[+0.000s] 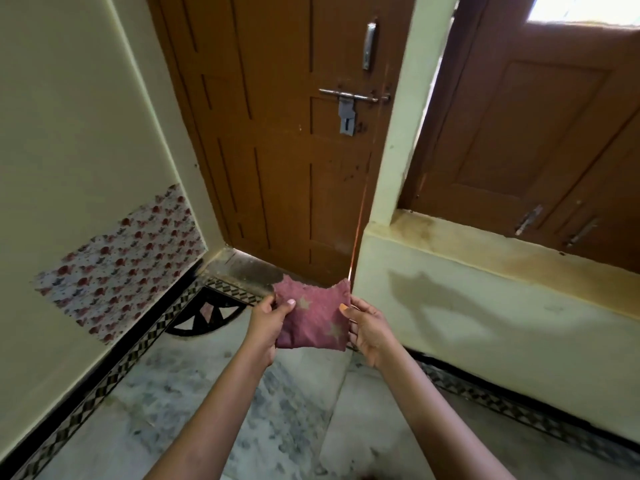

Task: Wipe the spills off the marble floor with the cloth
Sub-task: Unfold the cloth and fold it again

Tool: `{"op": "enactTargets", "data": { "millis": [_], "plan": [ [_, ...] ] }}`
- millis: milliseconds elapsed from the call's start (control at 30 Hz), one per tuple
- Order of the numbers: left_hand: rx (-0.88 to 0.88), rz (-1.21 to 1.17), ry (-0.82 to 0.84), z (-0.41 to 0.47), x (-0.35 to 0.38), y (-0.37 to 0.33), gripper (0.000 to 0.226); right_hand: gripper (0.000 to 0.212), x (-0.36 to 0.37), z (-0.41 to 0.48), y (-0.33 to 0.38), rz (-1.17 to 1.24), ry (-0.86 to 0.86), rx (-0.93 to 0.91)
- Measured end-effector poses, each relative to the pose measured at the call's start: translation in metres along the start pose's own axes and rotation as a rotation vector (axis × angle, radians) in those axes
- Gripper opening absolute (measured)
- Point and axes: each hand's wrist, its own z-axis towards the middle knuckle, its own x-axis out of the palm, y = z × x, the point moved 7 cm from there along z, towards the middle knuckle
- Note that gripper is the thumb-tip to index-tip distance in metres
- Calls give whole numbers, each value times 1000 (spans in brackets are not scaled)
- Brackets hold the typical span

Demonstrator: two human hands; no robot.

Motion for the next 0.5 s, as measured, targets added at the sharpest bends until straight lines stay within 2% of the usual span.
{"op": "enactTargets", "data": {
  "millis": [167, 500],
  "plan": [
    [-31, 64, 121, 23, 71, 3, 39, 23, -53, 18, 38, 8, -118, -89],
    [-8, 165, 248, 77, 270, -19, 48, 28, -181, 82, 161, 32, -204, -217]
  ]
}}
